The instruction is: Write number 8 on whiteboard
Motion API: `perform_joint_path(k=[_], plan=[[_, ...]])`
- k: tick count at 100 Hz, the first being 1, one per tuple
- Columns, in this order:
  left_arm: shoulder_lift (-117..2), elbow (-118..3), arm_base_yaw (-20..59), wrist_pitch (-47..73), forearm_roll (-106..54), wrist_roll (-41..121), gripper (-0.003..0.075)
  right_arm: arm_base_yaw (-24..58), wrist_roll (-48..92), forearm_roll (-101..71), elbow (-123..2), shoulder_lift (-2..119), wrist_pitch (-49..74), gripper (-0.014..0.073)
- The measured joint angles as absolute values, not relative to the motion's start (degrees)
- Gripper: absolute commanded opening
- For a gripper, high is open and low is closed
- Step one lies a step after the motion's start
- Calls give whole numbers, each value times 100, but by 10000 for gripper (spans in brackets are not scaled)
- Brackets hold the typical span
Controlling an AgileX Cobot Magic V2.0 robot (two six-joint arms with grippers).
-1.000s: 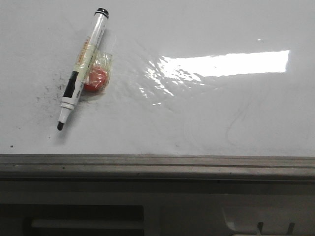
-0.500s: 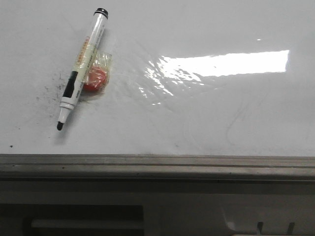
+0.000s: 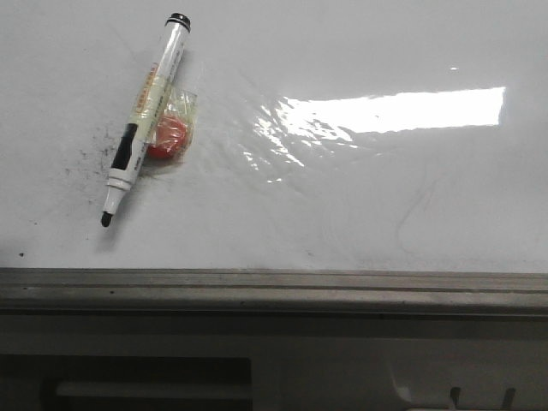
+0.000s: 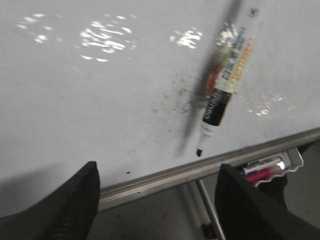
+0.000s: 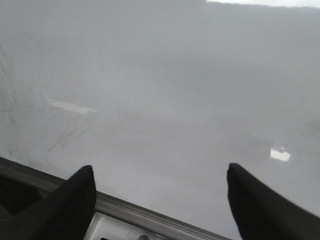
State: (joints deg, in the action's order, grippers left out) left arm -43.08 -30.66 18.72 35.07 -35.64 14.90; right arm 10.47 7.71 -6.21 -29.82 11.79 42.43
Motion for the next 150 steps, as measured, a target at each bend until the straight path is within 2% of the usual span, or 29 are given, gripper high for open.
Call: perform_joint_path(k=[35, 58, 77, 93, 102, 129, 150], plan=[[-5245, -3075, 3458, 1885, -3880, 1682, 458, 1047, 771, -621, -2982, 1179, 4210, 510], [-5881, -3075, 3846, 1019, -3942, 1691, 452, 1047, 771, -621, -2982, 1179, 4210, 510], [-6299, -3102, 3873, 686, -4001, 1691, 319, 1047, 771, -621, -2982, 1179, 4200, 510], [-6477, -3137, 3885, 633, -4082, 1691, 124, 1047, 771, -621, -2982, 1179, 4200, 510], [-6514, -3137, 3885, 623, -4092, 1691, -21, 1047, 771, -621, -2982, 1179, 4200, 510], [-6187, -3137, 4203, 1476, -4073, 1983, -20, 1102, 947, -987, -2982, 1238, 4211, 510], [-5468, -3137, 5285, 1997, -4068, 3131, -20, 1517, 2789, -2947, -2982, 1703, 4298, 510]])
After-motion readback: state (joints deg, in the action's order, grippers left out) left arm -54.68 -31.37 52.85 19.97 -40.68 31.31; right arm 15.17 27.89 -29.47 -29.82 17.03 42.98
